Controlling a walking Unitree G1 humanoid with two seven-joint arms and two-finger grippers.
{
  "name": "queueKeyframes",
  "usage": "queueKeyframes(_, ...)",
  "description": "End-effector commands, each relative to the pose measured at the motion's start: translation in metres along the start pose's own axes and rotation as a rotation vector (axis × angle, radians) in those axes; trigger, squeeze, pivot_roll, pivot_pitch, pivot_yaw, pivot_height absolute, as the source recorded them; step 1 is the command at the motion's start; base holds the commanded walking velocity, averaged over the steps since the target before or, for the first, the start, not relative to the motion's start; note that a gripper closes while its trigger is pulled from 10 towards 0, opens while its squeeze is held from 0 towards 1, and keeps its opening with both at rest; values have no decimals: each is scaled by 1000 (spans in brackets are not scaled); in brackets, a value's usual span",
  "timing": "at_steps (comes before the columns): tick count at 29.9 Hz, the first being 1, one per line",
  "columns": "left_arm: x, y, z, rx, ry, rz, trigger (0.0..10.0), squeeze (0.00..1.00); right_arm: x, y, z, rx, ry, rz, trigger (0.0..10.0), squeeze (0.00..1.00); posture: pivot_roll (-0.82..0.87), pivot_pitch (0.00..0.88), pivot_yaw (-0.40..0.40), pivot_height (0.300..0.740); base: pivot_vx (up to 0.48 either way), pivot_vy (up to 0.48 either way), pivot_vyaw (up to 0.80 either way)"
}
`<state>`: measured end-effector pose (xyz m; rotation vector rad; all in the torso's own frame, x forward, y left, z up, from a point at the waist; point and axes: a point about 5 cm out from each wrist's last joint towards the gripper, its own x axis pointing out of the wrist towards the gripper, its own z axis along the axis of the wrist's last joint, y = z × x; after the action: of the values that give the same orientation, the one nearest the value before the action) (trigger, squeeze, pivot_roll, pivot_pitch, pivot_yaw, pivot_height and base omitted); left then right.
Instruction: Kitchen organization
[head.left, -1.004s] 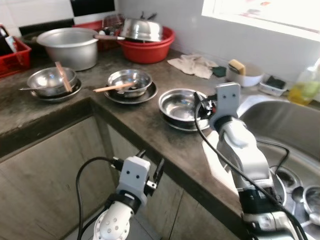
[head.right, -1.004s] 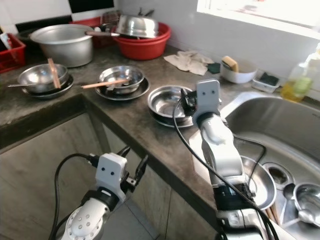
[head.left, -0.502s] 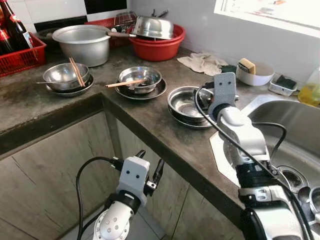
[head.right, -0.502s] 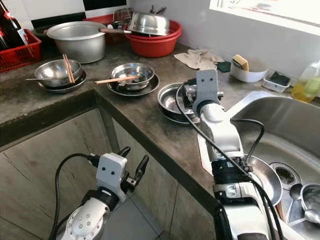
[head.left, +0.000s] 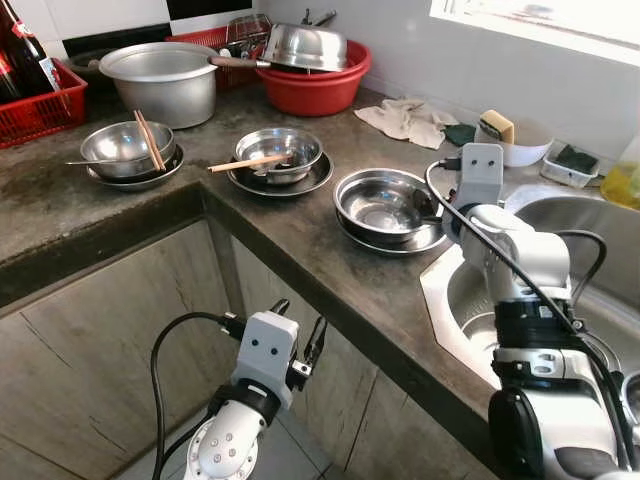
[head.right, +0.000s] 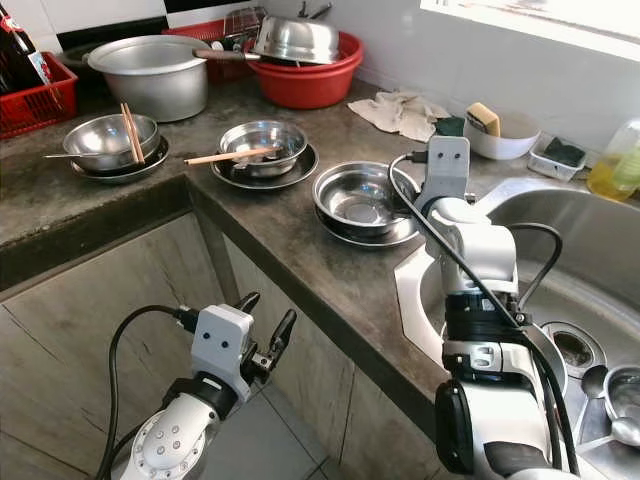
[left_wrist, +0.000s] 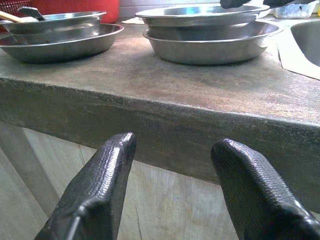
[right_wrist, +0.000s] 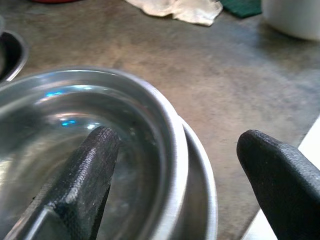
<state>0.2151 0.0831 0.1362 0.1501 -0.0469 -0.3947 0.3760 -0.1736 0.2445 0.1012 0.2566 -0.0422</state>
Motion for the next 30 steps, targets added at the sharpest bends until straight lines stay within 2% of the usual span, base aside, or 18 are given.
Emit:
queueKeyframes(1, 0, 1, 2, 7, -4, -2, 10000, 0, -1, 0, 7, 23, 6, 9, 10000, 0, 159, 102, -42, 740, 0, 0, 0)
queueKeyframes(3, 0, 1, 2, 9, -5, -1, 10000, 0, -2, 1, 13, 59, 4, 33, 10000, 0, 162, 100, -44, 740, 0, 0, 0)
queueKeyframes(7, 0, 1, 1, 9, -4, 0, 10000, 0, -2, 3, 14, 64, 21, 66, 10000, 0, 161, 100, -43, 740, 0, 0, 0)
queueKeyframes(15, 0, 1, 1, 11, -3, 1, 10000, 0, -5, 12, 5, 58, 97, 143, 10000, 0, 161, 101, -40, 740, 0, 0, 0)
queueKeyframes(16, 0, 1, 1, 11, -3, 1, 10000, 0, -5, 11, 4, 56, 96, 139, 3373, 0, 161, 101, -40, 740, 0, 0, 0)
queueKeyframes(17, 0, 1, 1, 10, -5, 0, 10000, 0, -5, 11, 4, 55, 97, 139, 0, 0, 162, 100, -43, 740, 0, 0, 0)
queueKeyframes(19, 0, 2, 1, 9, -4, 1, 10000, 0, -5, 12, 5, 52, 97, 145, 0, 0, 161, 100, -43, 740, 0, 0, 0)
queueKeyframes(21, 0, 2, 1, 9, -4, 1, 10000, 0, -5, 12, 5, 53, 97, 145, 2941, 0, 161, 100, -43, 740, 0, 0, 0)
queueKeyframes(22, 0, 1, 1, 11, -3, 1, 10000, 0, -5, 12, 5, 52, 96, 144, 10000, 0, 162, 100, -42, 740, 0, 0, 0)
queueKeyframes(29, 0, 1, 1, 12, -2, 2, 10000, 0, -6, 12, 7, 46, 97, 143, 10000, 0, 160, 98, -41, 740, 0, 0, 0)
queueKeyframes(30, 0, 1, 1, 12, -3, 2, 10000, 0, -5, 12, 6, 46, 105, 142, 9725, 0, 160, 98, -41, 740, 0, 0, 0)
